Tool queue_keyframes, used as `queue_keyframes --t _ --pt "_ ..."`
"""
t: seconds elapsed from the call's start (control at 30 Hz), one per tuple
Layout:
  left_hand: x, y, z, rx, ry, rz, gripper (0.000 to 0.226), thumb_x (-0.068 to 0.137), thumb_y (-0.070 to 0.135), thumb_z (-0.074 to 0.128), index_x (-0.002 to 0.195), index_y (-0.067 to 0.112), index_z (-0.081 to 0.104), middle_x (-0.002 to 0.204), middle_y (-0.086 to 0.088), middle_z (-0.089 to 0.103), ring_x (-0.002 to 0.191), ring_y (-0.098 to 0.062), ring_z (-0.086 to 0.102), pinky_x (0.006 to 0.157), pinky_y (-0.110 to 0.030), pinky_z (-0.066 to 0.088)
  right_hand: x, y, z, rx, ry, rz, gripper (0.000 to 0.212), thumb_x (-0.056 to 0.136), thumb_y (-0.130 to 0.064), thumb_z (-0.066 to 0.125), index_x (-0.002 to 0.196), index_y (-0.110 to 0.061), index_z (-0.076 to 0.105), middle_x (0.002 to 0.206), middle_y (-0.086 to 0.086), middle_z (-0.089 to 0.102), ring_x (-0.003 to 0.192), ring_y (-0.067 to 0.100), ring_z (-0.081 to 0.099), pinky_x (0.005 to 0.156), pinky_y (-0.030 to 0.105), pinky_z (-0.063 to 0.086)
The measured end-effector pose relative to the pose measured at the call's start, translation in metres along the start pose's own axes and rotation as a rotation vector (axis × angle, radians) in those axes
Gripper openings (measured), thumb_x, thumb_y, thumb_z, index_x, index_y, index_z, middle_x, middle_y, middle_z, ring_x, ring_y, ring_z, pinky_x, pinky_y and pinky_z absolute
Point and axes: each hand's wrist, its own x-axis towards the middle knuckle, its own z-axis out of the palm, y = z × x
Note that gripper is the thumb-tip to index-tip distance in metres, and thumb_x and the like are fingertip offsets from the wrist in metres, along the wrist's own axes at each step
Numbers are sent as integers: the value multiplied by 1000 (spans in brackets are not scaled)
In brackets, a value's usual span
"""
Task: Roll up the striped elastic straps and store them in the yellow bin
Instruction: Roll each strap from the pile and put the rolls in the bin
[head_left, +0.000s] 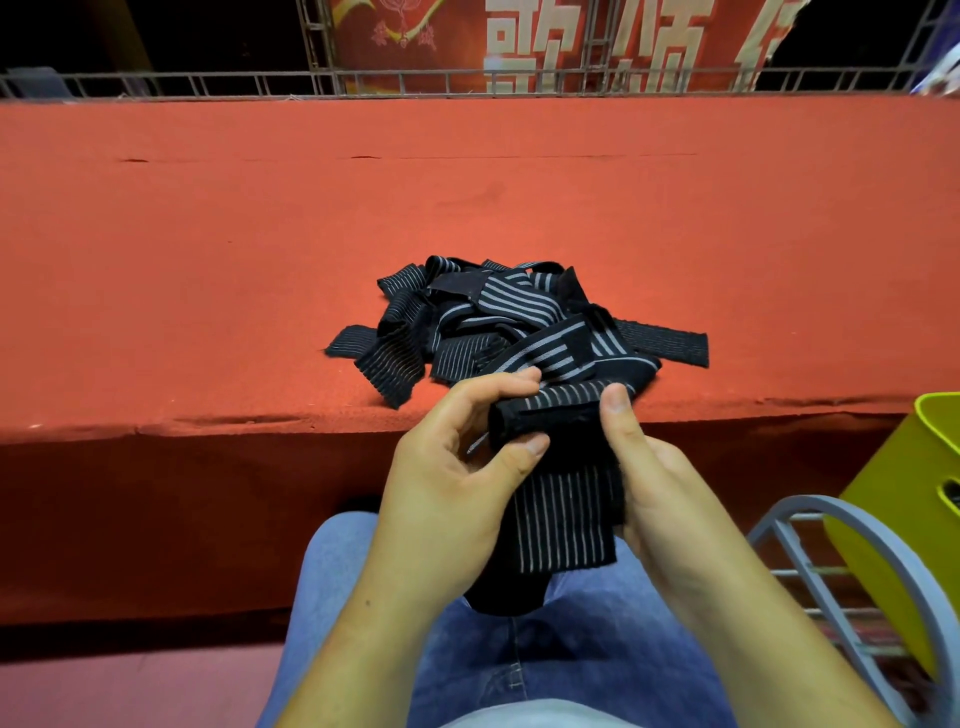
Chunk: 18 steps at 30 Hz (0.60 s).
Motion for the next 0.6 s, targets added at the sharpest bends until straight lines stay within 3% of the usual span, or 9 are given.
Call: queue_keyframes --t 0.13,0.33,0.5,0.6 --pt "0 0 0 1 -16 -18 44 89 -13 69 100 30 73 135 16 68 128 -7 63 111 -38 48 0 0 -1 23 15 -31 66 79 -76 54 109 -24 83 113 5 81 114 21 76 113 53 49" --pt "-2 1 2 -68 -31 -100 51 86 -21 66 94 29 76 139 14 65 122 -9 67 103 -27 52 1 2 -1 80 68 -81 51 86 -59 62 113 -20 82 114 6 81 114 23 75 113 56 49" --pt "-4 5 1 -22 -41 -131 36 92 2 74 119 24 69 120 3 74 109 -11 71 90 -22 55 0 2 -3 101 78 -81 44 89 -45 63 115 -13 80 112 11 81 110 28 77 109 58 51" --pt "-3 7 1 16 -6 -158 36 93 8 73 124 25 66 114 6 75 104 -4 72 85 -14 53 1 3 -2 91 78 -96 40 89 -40 64 114 -14 80 112 11 81 111 29 76 110 60 51"
